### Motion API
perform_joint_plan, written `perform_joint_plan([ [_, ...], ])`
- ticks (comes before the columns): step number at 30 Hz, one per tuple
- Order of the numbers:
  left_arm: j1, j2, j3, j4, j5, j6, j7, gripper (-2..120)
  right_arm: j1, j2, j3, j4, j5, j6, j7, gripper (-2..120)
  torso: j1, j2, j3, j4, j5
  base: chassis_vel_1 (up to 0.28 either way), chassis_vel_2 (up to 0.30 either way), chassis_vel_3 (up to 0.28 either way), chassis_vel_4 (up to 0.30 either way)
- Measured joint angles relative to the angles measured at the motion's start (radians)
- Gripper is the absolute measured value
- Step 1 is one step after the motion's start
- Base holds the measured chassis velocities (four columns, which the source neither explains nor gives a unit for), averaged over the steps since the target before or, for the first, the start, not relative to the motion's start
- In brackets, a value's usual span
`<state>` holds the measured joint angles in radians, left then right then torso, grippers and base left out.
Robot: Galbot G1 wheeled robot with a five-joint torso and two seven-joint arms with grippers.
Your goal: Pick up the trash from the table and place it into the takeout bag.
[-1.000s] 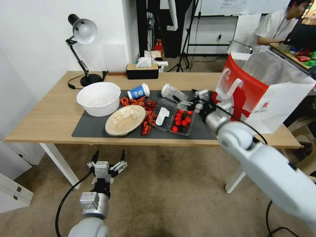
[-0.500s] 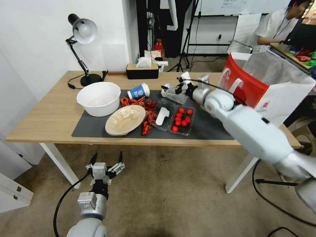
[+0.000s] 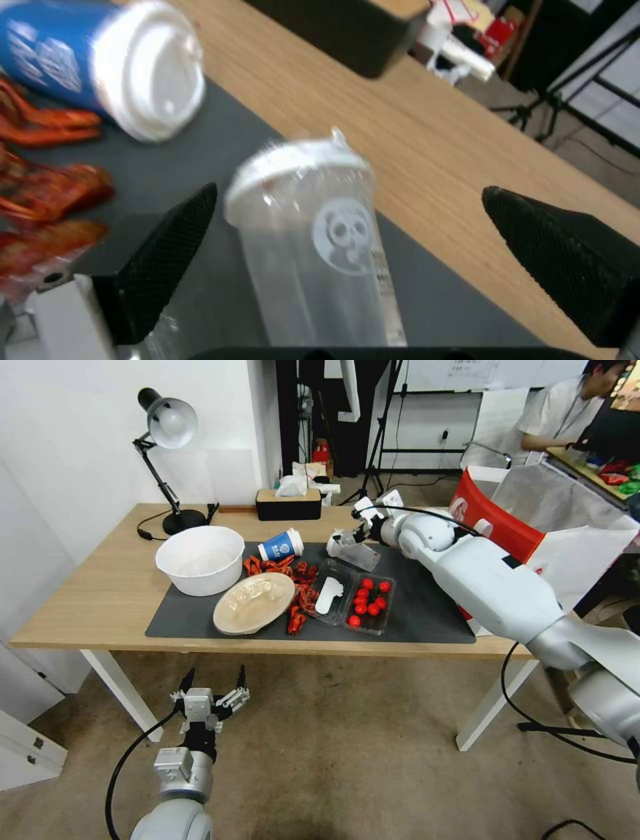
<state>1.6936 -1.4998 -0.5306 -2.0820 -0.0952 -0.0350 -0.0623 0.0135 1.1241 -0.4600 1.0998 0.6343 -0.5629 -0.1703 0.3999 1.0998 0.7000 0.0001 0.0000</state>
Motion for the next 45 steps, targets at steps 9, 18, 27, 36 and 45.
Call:
perform_joint_plan([
  [9, -0.002, 0.003, 0.000, 0.004, -0.004, -0.004, -0.001, 100, 0.006, 0.027, 0.004, -0.081, -0.019, -0.023, -0.022, 100, 0.000, 0.000, 0.000, 0.0000, 0.0000, 0.000, 0.000, 0.000, 0.000],
  [18, -0.006, 0.007, 0.007, 0.012, -0.004, -0.004, -0.001, 100, -0.003, 0.043, 0.008, -0.115, -0.016, -0.041, -0.025, 100, 0.000, 0.000, 0.000, -0.0002, 0.0000, 0.000, 0.000, 0.000, 0.000],
  [27, -0.005, 0.003, 0.013, 0.015, 0.001, -0.006, -0.003, 100, -0.027, 0.040, 0.016, -0.105, 0.003, -0.048, -0.006, 80, 0.000, 0.000, 0.000, 0.0000, 0.0000, 0.000, 0.000, 0.000, 0.000],
  [36, -0.001, 0.002, 0.012, 0.012, 0.001, -0.012, -0.003, 100, -0.044, 0.028, 0.028, -0.075, 0.013, -0.064, 0.012, 54, 0.000, 0.000, 0.000, -0.0001, 0.0000, 0.000, 0.000, 0.000, 0.000],
  [45, 0.001, 0.000, 0.011, 0.004, 0.002, -0.014, -0.004, 100, -0.055, 0.016, 0.029, -0.044, 0.023, -0.071, 0.023, 28, 0.000, 0.000, 0.000, -0.0001, -0.0001, 0.000, 0.000, 0.000, 0.000],
])
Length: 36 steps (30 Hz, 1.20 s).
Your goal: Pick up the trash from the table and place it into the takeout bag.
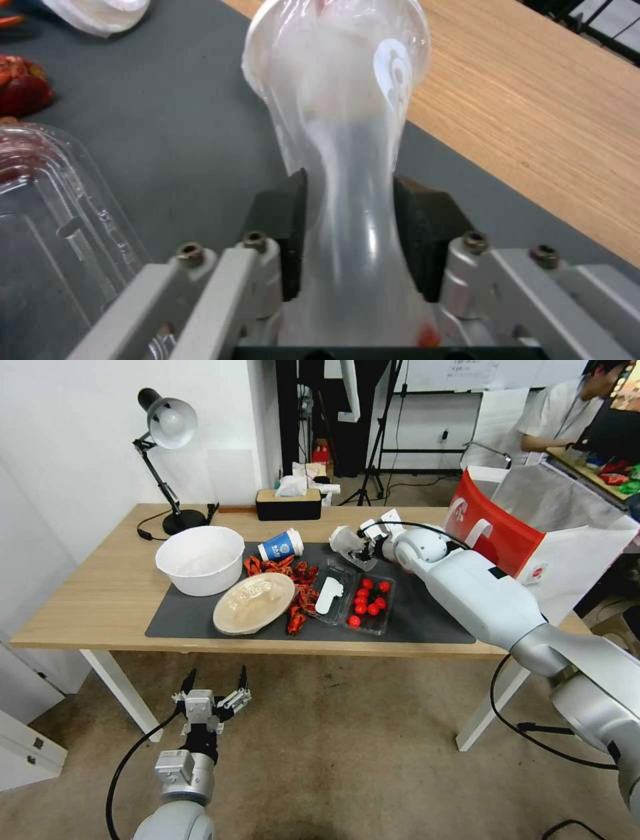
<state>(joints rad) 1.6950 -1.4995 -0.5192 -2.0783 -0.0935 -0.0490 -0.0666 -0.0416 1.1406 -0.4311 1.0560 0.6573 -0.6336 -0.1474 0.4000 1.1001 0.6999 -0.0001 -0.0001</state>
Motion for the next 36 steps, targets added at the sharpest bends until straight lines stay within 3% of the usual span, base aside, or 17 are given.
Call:
perform_joint_plan([
  [8, -0.001, -0.001, -0.001, -0.001, 0.002, -0.001, 0.000, 100, -0.010, -0.015, 0.015, 0.042, 0.009, -0.002, 0.010, 13, 0.000, 0.000, 0.000, 0.0001, 0.0001, 0.000, 0.000, 0.000, 0.000],
  [11, -0.001, -0.003, 0.001, -0.006, 0.003, -0.001, -0.001, 100, -0.023, -0.041, 0.043, 0.121, 0.013, 0.000, 0.022, 4, 0.000, 0.000, 0.000, 0.0001, 0.0002, 0.000, 0.000, 0.000, 0.000],
  [15, 0.000, -0.003, 0.000, -0.008, 0.004, -0.001, -0.001, 100, -0.031, -0.062, 0.068, 0.173, 0.013, 0.004, 0.030, 3, 0.000, 0.000, 0.000, 0.0002, 0.0001, 0.000, 0.000, 0.000, 0.000],
  [22, 0.004, -0.004, 0.000, -0.015, 0.005, -0.001, -0.002, 100, -0.076, -0.154, 0.198, 0.387, 0.028, 0.019, 0.091, 3, 0.000, 0.000, 0.000, 0.0000, -0.0001, 0.000, 0.000, 0.000, 0.000],
  [24, 0.006, -0.004, -0.001, -0.020, 0.005, -0.001, -0.003, 100, -0.105, -0.196, 0.252, 0.500, 0.029, 0.013, 0.181, 3, 0.000, 0.000, 0.000, 0.0000, 0.0004, 0.000, 0.000, 0.000, 0.000],
  [25, 0.006, -0.004, -0.001, -0.020, 0.005, -0.001, -0.003, 100, -0.105, -0.196, 0.252, 0.500, 0.029, 0.013, 0.181, 3, 0.000, 0.000, 0.000, 0.0000, 0.0004, 0.000, 0.000, 0.000, 0.000],
  [28, 0.012, -0.004, -0.003, -0.026, 0.005, -0.006, -0.005, 100, -0.178, -0.268, 0.344, 0.705, 0.089, -0.041, 0.428, 3, 0.000, 0.000, 0.000, 0.0003, 0.0000, 0.000, 0.000, 0.000, 0.000],
  [33, 0.015, -0.004, -0.002, -0.027, 0.005, -0.010, -0.005, 100, -0.282, -0.330, 0.459, 0.834, 0.143, -0.066, 0.574, 3, 0.000, 0.000, 0.000, 0.0000, 0.0004, 0.000, 0.000, 0.000, 0.000],
  [35, 0.016, -0.003, 0.002, -0.029, 0.007, -0.011, -0.005, 100, -0.388, -0.378, 0.591, 0.905, 0.196, -0.067, 0.651, 3, 0.000, 0.000, 0.000, -0.0003, 0.0007, 0.000, 0.000, 0.000, 0.000],
  [36, 0.016, -0.003, 0.002, -0.029, 0.007, -0.011, -0.005, 100, -0.388, -0.378, 0.591, 0.905, 0.196, -0.067, 0.651, 3, 0.000, 0.000, 0.000, -0.0003, 0.0007, 0.000, 0.000, 0.000, 0.000],
])
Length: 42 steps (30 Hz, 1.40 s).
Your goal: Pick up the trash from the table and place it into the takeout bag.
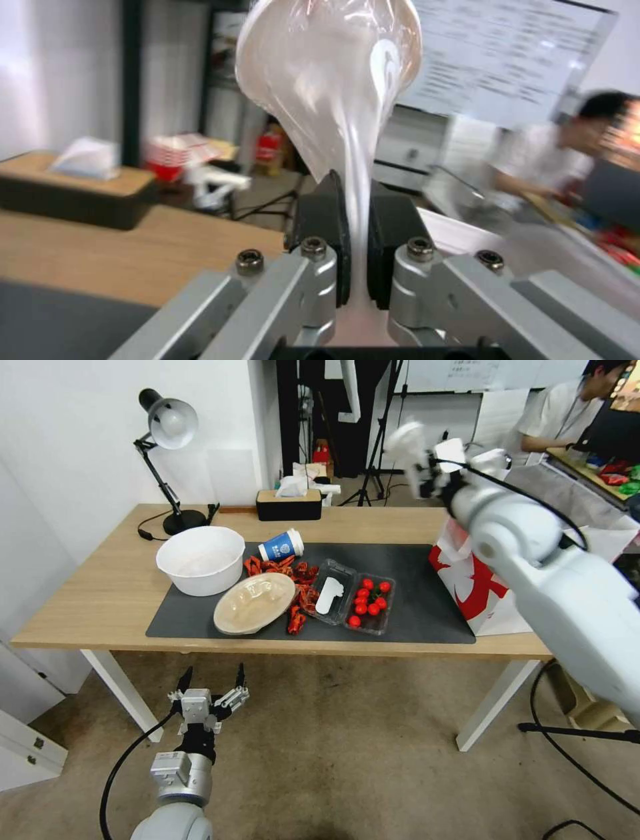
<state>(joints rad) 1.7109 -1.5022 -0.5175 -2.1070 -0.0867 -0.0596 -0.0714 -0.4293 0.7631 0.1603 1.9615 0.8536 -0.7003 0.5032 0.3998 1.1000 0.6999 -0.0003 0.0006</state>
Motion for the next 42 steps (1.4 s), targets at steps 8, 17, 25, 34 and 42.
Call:
perform_joint_plan([
  [8, 0.001, 0.000, 0.018, -0.004, 0.019, 0.001, 0.000, 100, -0.289, -0.086, 0.307, 0.091, 0.097, 0.011, 0.025, 3, 0.000, 0.000, 0.000, 0.0000, -0.0001, 0.000, 0.000, 0.000, 0.000],
  [17, 0.017, -0.008, 0.039, -0.001, 0.038, -0.004, 0.003, 100, -0.397, -0.126, 0.435, 0.037, 0.127, 0.035, 0.001, 3, 0.000, 0.000, 0.000, 0.0004, -0.0005, 0.000, 0.000, 0.000, 0.000],
  [25, 0.021, -0.006, 0.035, -0.008, 0.038, -0.009, 0.004, 100, -0.420, -0.110, 0.440, 0.022, 0.099, 0.077, -0.045, 15, 0.000, 0.000, 0.000, 0.0004, -0.0006, 0.000, 0.000, 0.000, 0.000],
  [34, 0.017, -0.003, 0.033, -0.011, 0.035, -0.010, 0.004, 100, -0.423, -0.105, 0.425, 0.025, 0.088, 0.081, -0.050, 51, 0.000, 0.000, 0.000, 0.0004, -0.0006, 0.000, 0.000, 0.000, 0.000],
  [42, 0.010, -0.002, 0.032, -0.011, 0.031, -0.009, 0.004, 100, -0.431, -0.101, 0.426, 0.045, 0.088, 0.101, -0.048, 80, 0.000, 0.000, 0.000, 0.0004, -0.0006, 0.000, 0.000, 0.000, 0.000],
])
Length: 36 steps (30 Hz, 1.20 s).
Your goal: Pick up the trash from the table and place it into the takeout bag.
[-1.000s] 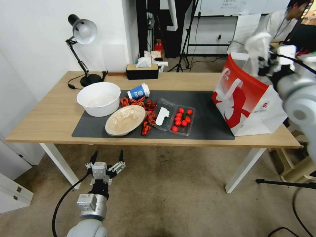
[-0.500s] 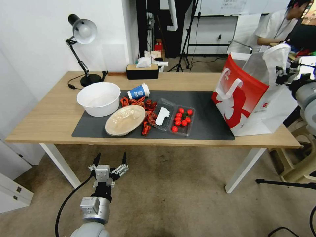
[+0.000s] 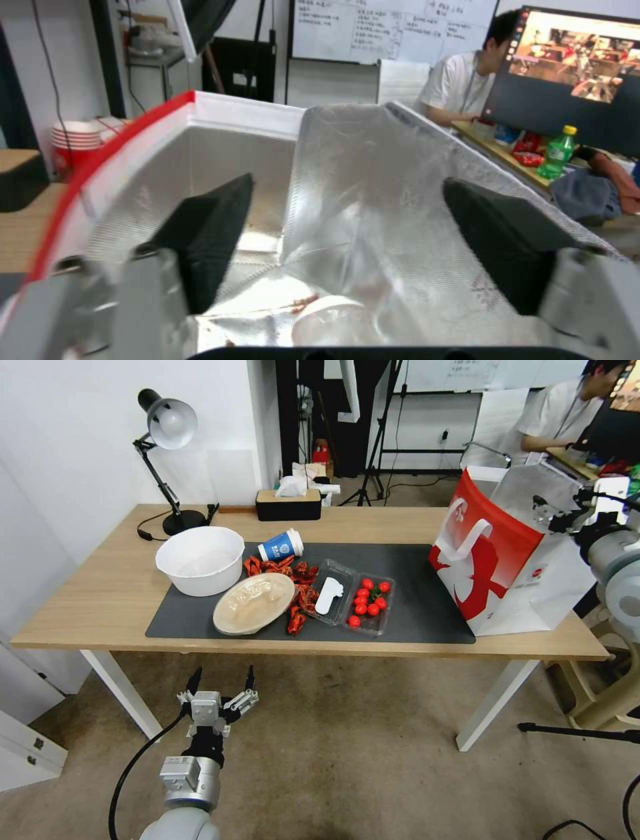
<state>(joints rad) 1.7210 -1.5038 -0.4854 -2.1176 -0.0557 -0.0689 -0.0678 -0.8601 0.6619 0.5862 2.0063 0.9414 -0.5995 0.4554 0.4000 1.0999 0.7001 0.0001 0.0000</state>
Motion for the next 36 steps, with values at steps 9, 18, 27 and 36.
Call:
perform_joint_plan([
  [9, 0.001, 0.001, -0.001, 0.000, -0.005, 0.001, -0.001, 100, -0.096, 0.028, 0.053, 0.074, 0.001, 0.229, -0.042, 100, 0.000, 0.000, 0.000, 0.0000, 0.0000, 0.000, 0.000, 0.000, 0.000],
  [18, -0.005, 0.001, -0.002, 0.004, -0.023, -0.006, -0.002, 100, -0.302, 0.055, 0.111, 0.159, -0.031, 0.548, -0.196, 100, 0.000, 0.000, 0.000, 0.0001, -0.0003, 0.000, 0.000, 0.000, 0.000],
  [27, -0.007, 0.005, -0.004, 0.006, -0.036, -0.014, 0.000, 100, -0.565, 0.174, 0.097, 0.198, -0.192, 0.819, -0.303, 100, 0.000, 0.000, 0.000, -0.0002, 0.0000, 0.000, 0.000, 0.000, 0.000],
  [36, -0.013, 0.004, 0.001, 0.017, -0.036, -0.016, 0.001, 100, -0.771, 0.318, 0.055, 0.140, -0.349, 1.036, -0.331, 100, 0.000, 0.000, 0.000, -0.0001, 0.0000, 0.000, 0.000, 0.000, 0.000],
])
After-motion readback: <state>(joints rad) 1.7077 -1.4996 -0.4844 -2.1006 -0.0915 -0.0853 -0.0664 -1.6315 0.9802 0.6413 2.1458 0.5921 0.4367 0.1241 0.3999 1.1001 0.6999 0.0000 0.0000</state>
